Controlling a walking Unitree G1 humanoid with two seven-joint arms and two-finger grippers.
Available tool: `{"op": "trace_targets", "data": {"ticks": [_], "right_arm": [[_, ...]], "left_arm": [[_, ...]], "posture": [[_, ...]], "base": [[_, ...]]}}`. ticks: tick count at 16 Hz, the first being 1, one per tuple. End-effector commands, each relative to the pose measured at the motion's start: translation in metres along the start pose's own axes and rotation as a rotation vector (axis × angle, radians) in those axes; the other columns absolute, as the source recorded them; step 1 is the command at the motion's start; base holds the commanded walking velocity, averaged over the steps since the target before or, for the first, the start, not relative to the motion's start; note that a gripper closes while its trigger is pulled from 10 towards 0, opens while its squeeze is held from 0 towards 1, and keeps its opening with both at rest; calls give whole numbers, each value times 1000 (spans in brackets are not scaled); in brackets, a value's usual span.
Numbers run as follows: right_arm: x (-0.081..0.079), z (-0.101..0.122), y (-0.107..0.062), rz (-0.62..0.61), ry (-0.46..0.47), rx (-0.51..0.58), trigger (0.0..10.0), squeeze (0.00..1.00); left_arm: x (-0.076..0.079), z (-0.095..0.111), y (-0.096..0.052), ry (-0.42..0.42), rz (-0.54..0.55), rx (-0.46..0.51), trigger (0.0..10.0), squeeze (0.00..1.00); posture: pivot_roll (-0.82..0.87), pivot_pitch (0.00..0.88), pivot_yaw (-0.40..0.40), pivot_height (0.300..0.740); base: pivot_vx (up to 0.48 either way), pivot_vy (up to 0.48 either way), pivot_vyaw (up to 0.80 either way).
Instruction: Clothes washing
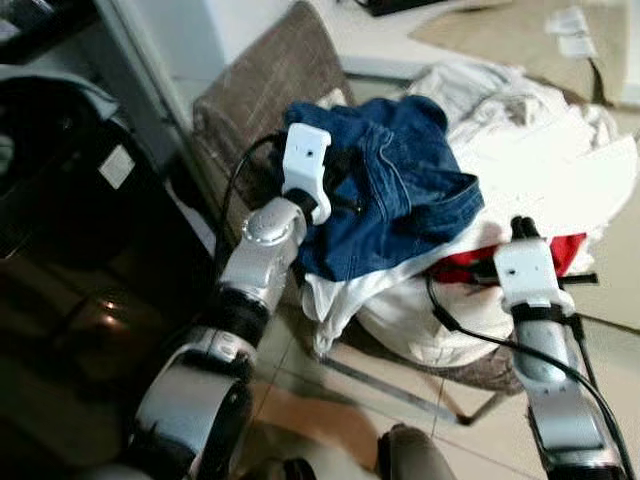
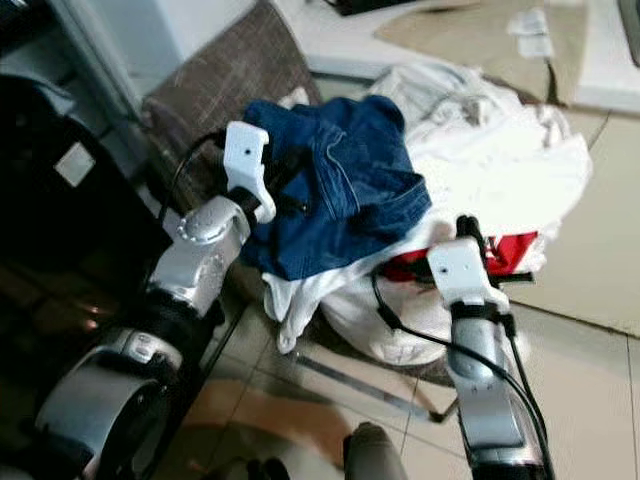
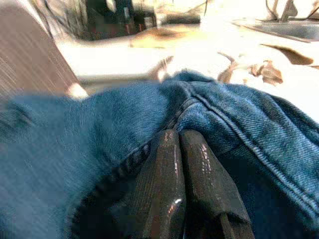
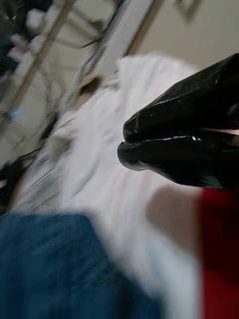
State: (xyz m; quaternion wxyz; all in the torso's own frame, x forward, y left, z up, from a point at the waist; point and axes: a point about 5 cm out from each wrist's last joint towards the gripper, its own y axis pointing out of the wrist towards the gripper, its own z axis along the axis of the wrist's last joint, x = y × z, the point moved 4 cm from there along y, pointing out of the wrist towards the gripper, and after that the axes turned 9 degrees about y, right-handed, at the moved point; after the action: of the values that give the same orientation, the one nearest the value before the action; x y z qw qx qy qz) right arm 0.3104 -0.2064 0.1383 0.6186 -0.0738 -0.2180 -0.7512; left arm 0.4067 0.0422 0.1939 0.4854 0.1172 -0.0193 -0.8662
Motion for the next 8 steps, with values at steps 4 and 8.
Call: {"op": "trace_targets", "data": {"ticks": [4, 8], "right_arm": [[-19, 0, 6, 74, 26, 15, 10000, 0], [-23, 4, 11, 90, 33, 33, 10000, 0]], "left_arm": [[-11, 17, -14, 102, -6, 31, 0, 0], [-11, 22, -22, 324, -18, 23, 3490, 1000]], "posture": [[-111, 35, 65, 723], [-107, 37, 60, 723]], "base": [[0, 0, 0], [0, 0, 0]]}}
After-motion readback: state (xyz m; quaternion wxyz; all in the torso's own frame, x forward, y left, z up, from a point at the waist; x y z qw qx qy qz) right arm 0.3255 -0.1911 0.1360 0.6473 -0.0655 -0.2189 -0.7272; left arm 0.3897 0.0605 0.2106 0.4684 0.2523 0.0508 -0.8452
